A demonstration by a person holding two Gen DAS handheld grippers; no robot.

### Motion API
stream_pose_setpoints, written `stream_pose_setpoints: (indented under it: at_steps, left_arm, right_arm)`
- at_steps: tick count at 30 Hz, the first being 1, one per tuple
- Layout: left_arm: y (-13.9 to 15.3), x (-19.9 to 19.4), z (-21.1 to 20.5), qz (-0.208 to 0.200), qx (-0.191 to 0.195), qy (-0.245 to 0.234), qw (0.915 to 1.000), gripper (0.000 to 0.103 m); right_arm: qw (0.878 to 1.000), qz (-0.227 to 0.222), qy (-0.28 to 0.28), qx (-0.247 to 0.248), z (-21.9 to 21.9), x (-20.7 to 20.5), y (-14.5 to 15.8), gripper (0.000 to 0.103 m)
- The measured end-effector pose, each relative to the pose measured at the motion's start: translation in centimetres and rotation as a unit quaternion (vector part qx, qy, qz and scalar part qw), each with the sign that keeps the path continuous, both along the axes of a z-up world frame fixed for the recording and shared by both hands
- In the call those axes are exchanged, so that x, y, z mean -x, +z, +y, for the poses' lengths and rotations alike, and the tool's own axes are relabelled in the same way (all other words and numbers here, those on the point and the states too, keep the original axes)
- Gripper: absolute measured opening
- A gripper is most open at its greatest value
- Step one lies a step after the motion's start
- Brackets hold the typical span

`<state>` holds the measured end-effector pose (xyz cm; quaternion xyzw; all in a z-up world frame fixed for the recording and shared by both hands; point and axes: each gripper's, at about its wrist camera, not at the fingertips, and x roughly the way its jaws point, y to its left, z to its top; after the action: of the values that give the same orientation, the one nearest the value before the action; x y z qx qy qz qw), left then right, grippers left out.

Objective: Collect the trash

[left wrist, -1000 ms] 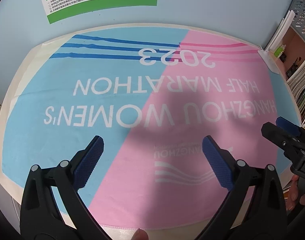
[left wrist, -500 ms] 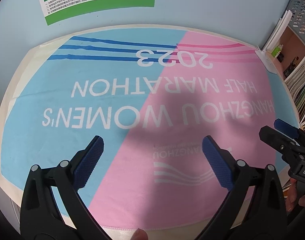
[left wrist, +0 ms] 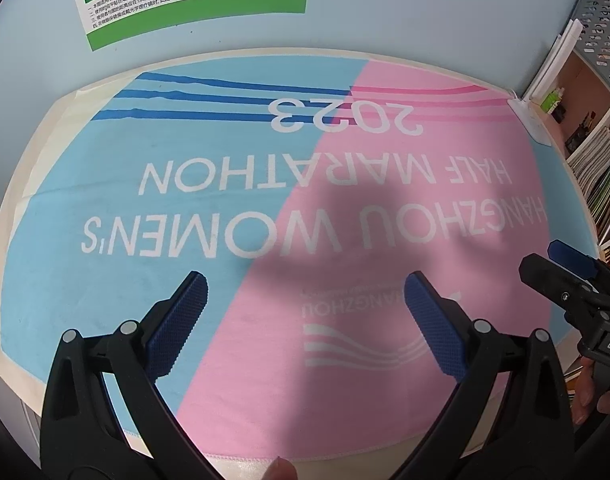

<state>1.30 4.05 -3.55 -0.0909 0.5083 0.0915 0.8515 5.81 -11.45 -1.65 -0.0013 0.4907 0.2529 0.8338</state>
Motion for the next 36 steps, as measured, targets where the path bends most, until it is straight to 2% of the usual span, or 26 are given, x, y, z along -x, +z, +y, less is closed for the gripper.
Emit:
stream_pose_setpoints:
  at_steps: [23,36]
  left_arm:
    - [0.22,-0.04,-0.19,-0.005,0.002,-0.007,1.0000,0.096]
    - [-0.06,-0.22,-0.33,0.006,0.001,-0.011,0.9999,0.096]
  right_arm:
    - [1.000,0.001,0.000,0.002,0.04,-0.05,0.01,0.091]
    - [1.000,-0.001,0.005,0.003,-0.02,-0.07,0.22,0.091]
